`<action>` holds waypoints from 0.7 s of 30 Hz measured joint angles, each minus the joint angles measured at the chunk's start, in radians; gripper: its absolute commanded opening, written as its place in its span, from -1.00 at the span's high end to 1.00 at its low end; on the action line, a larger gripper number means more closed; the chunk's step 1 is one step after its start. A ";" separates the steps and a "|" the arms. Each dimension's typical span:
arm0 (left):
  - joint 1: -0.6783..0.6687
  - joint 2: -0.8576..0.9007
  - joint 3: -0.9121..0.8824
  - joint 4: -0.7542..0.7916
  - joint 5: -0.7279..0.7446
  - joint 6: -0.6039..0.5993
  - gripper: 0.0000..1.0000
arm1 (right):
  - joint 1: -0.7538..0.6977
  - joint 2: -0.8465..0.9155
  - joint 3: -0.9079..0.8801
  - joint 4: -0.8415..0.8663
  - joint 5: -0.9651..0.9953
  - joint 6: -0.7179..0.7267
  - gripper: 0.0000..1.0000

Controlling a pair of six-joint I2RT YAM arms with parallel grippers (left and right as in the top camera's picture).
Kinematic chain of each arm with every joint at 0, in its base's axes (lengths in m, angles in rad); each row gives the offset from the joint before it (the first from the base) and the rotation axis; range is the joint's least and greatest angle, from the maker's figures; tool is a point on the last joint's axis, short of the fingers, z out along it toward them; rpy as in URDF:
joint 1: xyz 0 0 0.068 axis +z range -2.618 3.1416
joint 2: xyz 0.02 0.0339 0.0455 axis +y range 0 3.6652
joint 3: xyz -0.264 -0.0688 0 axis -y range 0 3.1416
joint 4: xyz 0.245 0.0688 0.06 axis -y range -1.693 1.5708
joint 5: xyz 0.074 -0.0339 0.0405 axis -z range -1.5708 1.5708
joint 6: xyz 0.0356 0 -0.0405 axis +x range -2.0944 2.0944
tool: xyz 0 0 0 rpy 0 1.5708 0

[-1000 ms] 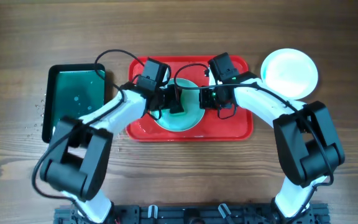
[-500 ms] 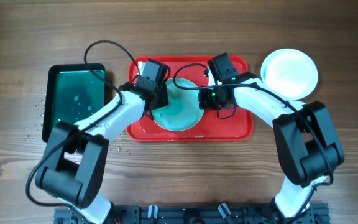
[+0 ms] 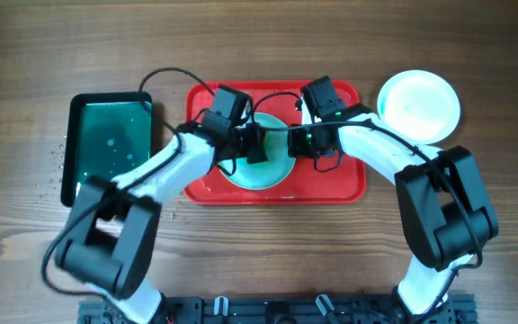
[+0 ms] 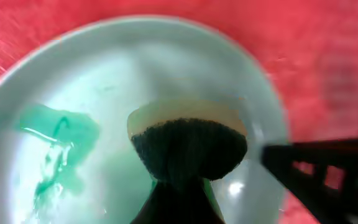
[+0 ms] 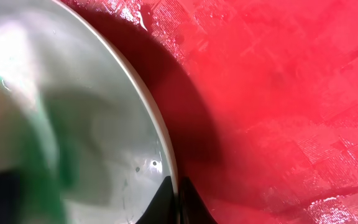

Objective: Clean dirty plates on tray and stack at the side
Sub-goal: 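Scrub the last plate with the sponge while the right gripper holds it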

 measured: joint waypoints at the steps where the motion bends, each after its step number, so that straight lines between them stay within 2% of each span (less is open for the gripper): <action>1: 0.000 0.041 0.000 0.011 0.001 -0.003 0.92 | 0.000 0.000 0.000 0.000 0.000 0.000 0.91; 7: 0.046 0.059 0.001 -0.008 -0.108 -0.010 0.92 | 0.000 0.000 0.000 -0.006 0.000 0.000 0.91; 10: 0.084 0.045 0.005 -0.079 -0.185 -0.005 0.92 | 0.000 0.000 0.000 -0.005 -0.004 0.000 0.91; 16: 0.084 0.023 0.010 -0.147 -0.323 0.078 0.92 | 0.014 0.000 0.000 0.020 -0.035 0.001 0.91; 19: 0.067 -0.023 0.010 -0.178 -0.347 0.093 0.92 | 0.014 0.000 0.000 0.026 -0.036 0.002 0.91; 21: 0.052 -0.085 0.010 -0.183 -0.308 0.095 0.92 | 0.010 0.000 0.000 0.023 -0.032 0.002 0.91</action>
